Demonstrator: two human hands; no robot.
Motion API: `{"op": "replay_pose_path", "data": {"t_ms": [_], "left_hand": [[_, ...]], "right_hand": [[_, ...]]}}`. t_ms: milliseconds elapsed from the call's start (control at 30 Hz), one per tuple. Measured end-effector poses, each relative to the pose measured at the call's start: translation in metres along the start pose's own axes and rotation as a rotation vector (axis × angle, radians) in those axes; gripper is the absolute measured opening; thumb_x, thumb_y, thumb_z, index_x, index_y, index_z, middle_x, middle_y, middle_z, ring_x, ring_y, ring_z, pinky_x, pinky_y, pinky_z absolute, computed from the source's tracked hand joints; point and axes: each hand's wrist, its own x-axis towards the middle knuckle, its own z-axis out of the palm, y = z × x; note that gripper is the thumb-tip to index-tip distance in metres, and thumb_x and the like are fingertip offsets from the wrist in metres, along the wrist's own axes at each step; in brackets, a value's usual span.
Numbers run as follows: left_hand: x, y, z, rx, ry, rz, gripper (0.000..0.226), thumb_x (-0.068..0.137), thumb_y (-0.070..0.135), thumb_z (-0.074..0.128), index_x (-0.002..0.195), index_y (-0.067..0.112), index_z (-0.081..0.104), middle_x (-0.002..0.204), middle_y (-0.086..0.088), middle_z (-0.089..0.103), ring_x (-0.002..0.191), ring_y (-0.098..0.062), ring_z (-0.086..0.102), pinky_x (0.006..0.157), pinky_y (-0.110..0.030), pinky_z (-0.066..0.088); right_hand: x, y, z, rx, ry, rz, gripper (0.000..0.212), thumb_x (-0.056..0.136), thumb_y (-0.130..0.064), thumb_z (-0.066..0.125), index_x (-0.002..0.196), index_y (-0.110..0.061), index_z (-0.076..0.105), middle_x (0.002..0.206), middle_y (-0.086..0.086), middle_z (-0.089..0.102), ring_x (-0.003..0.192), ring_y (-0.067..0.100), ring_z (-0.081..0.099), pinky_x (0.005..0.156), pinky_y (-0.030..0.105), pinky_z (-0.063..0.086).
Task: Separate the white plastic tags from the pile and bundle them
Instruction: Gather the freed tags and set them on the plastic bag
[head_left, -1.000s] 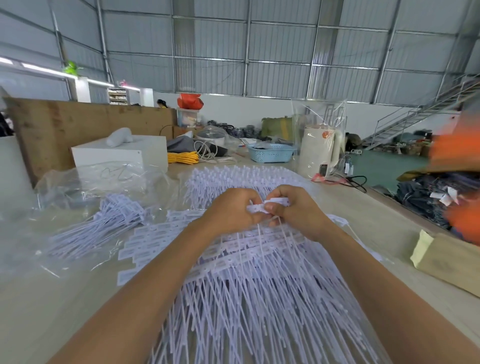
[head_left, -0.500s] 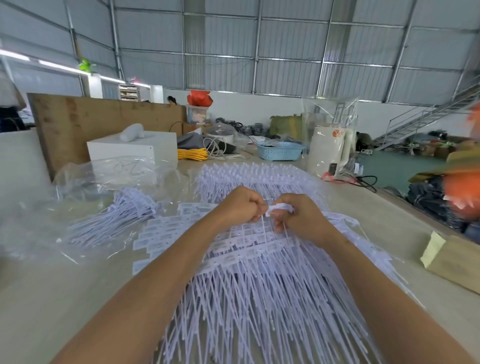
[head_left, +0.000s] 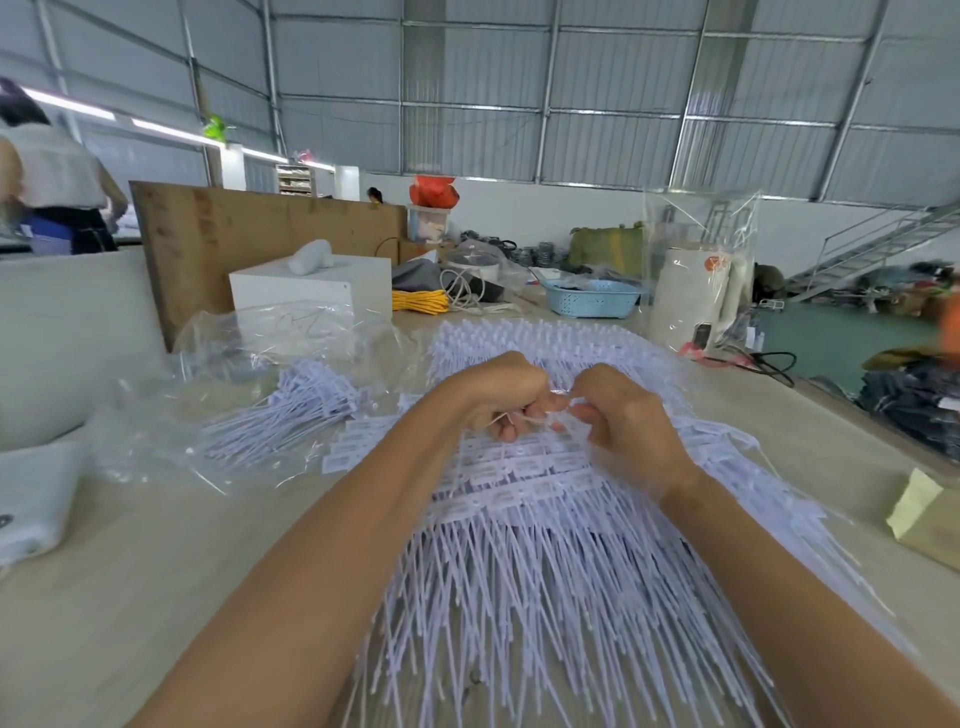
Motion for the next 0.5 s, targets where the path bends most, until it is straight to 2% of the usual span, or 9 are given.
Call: {"op": "replay_pose_path", "data": {"t_ms": [100,167,200,233,267,333,400,433,500], "left_hand": [[0.000,0.004,-0.004,-0.022,-0.042,0.040,0.021,0.094,0.014,0.055,0.079,0.000,0.062,0.041,0.004,0.034,0.038,-0.010,0.021,0.044,-0.022,0.019],[0.000,0.007,-0.006,0.016,-0.051,0.081,0.025,0.094,0.020,0.056,0.077,0.004,0.062,0.040,0.006,0.031,0.038,-0.010,0.022,0.043,-0.021,0.018],[-0.001,0.008,-0.007,0.041,-0.086,0.101,0.026,0.094,0.020,0.055,0.074,0.005,0.062,0.039,0.007,0.030,0.036,-0.010,0.022,0.042,-0.021,0.017],[-0.002,0.008,-0.009,0.068,-0.140,0.122,0.028,0.094,0.019,0.054,0.071,0.006,0.062,0.038,0.007,0.028,0.035,-0.010,0.020,0.042,-0.020,0.017],[-0.004,0.007,-0.011,0.091,-0.181,0.141,0.028,0.094,0.018,0.054,0.070,0.006,0.062,0.037,0.007,0.027,0.034,-0.010,0.020,0.042,-0.019,0.017],[-0.003,0.004,-0.014,0.100,-0.138,0.177,0.026,0.094,0.016,0.055,0.072,0.006,0.066,0.036,0.006,0.033,0.033,-0.010,0.026,0.044,-0.020,0.022],[-0.001,0.000,-0.012,0.096,-0.046,0.225,0.024,0.094,0.012,0.055,0.076,0.003,0.068,0.041,0.005,0.046,0.040,-0.010,0.040,0.050,-0.023,0.032],[-0.001,-0.001,-0.008,0.130,-0.039,0.237,0.025,0.093,0.007,0.054,0.073,0.003,0.067,0.048,0.004,0.055,0.048,-0.010,0.047,0.055,-0.022,0.036],[-0.001,-0.004,0.003,0.246,-0.078,0.230,0.026,0.089,-0.005,0.051,0.070,0.003,0.067,0.072,-0.004,0.067,0.065,-0.013,0.055,0.060,-0.021,0.041]], "right_hand": [[0.004,-0.002,-0.002,0.031,0.069,0.023,0.010,0.076,0.014,0.053,0.072,0.007,0.059,0.071,0.018,0.057,0.063,0.026,0.057,0.057,0.031,0.041],[0.005,0.002,-0.001,0.072,0.127,0.052,0.012,0.076,0.011,0.050,0.073,0.006,0.060,0.070,0.016,0.058,0.061,0.020,0.054,0.056,0.020,0.041],[0.005,0.005,-0.003,0.080,0.155,0.125,0.013,0.077,0.010,0.050,0.074,0.005,0.061,0.071,0.015,0.059,0.059,0.016,0.053,0.055,0.015,0.039],[0.005,0.013,-0.009,0.100,0.202,0.276,0.013,0.081,0.008,0.050,0.077,0.003,0.061,0.071,0.014,0.060,0.054,0.013,0.053,0.052,0.011,0.038],[0.004,0.024,-0.018,0.167,0.267,0.505,0.011,0.086,0.004,0.052,0.083,0.000,0.061,0.070,0.011,0.061,0.049,0.008,0.054,0.048,0.010,0.039],[0.000,0.051,-0.042,0.525,0.462,0.895,0.005,0.090,-0.004,0.056,0.086,-0.004,0.060,0.064,0.006,0.058,0.043,0.006,0.053,0.044,0.016,0.043],[-0.003,0.063,-0.065,1.019,0.573,1.032,0.010,0.092,-0.003,0.054,0.082,-0.001,0.056,0.062,0.005,0.056,0.045,0.008,0.051,0.045,0.016,0.044],[-0.002,0.061,-0.070,1.290,0.558,1.059,0.010,0.091,-0.002,0.052,0.082,0.001,0.054,0.064,0.005,0.055,0.044,0.007,0.050,0.044,0.014,0.043],[0.003,0.044,-0.069,1.683,0.382,1.076,0.002,0.083,-0.003,0.053,0.082,-0.002,0.053,0.066,0.005,0.055,0.043,0.005,0.050,0.040,0.011,0.043]]}}
